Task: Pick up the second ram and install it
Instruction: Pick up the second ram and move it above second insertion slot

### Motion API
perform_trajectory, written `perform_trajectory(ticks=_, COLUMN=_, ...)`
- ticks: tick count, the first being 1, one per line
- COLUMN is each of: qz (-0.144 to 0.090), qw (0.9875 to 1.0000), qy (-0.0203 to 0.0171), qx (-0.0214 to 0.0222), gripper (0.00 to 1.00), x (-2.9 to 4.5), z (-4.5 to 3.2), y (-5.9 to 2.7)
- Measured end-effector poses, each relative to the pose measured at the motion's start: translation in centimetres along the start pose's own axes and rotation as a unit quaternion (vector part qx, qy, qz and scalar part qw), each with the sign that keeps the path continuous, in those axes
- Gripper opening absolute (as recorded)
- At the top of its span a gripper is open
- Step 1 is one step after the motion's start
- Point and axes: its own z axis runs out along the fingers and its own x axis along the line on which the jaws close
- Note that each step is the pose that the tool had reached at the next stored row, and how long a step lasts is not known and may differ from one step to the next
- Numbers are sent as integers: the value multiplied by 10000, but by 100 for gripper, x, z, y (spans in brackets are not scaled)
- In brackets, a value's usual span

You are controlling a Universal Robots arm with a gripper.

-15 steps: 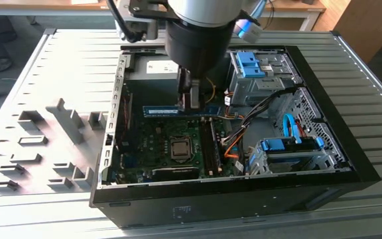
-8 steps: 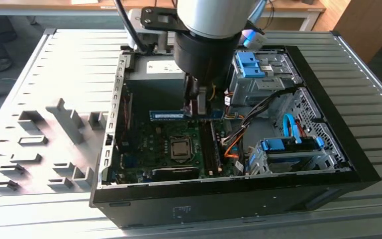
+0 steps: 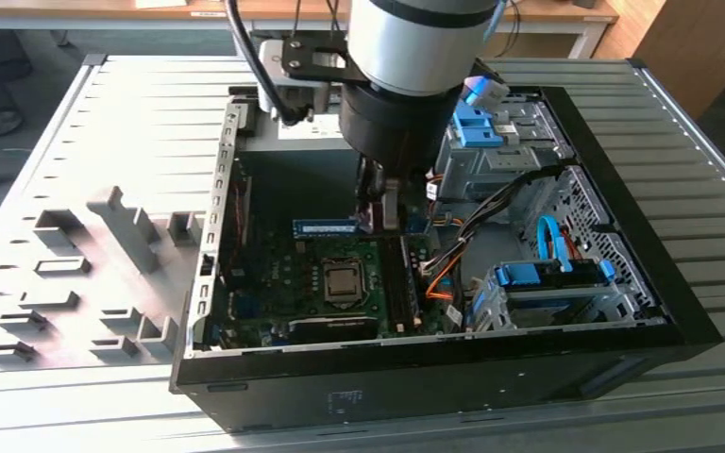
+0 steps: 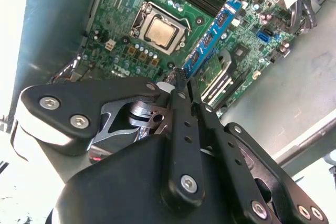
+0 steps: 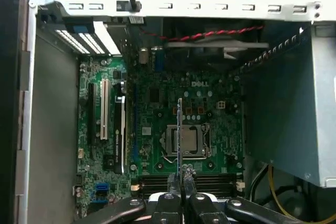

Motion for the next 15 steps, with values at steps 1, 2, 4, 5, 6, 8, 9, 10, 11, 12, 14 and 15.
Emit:
perform_trajectory(ticks=1, qz=0, qw=10000, qy=0, qx=0, gripper=14, x=1, z=17, y=-13)
perform_trajectory(ticks=2, qz=0, qw=10000, qy=0, qx=0, gripper=14, x=1, z=34, y=-25)
perform_trajectory(ticks=4, qz=0, qw=10000, qy=1, qx=0, gripper=14, x=3, z=67, y=-49)
perform_trajectory(ticks=5, qz=0, qw=10000, qy=1, qx=0, gripper=14, x=4, z=86, y=-60)
perform_trajectory(ticks=6, qz=0, qw=10000, qy=0, qx=0, gripper=14, x=4, z=101, y=-70)
perform_trajectory(ticks=8, qz=0, qw=10000, qy=0, qx=0, gripper=14, x=4, z=113, y=-88)
perform_trajectory(ticks=9, qz=0, qw=10000, qy=-1, qx=0, gripper=14, x=5, z=124, y=-93)
perform_trajectory(ticks=10, qz=0, qw=10000, qy=0, qx=0, gripper=14, x=5, z=135, y=-100)
perform_trajectory(ticks=11, qz=0, qw=10000, qy=-1, qx=0, gripper=14, x=6, z=147, y=-108)
perform_trajectory(ticks=12, qz=0, qw=10000, qy=0, qx=0, gripper=14, x=6, z=157, y=-116)
perform_trajectory(ticks=14, qz=0, qw=10000, qy=1, qx=-1, gripper=14, x=6, z=165, y=-124)
perform_trajectory(ticks=15, qz=1, qw=10000, qy=1, qx=-1, gripper=14, x=6, z=166, y=-124)
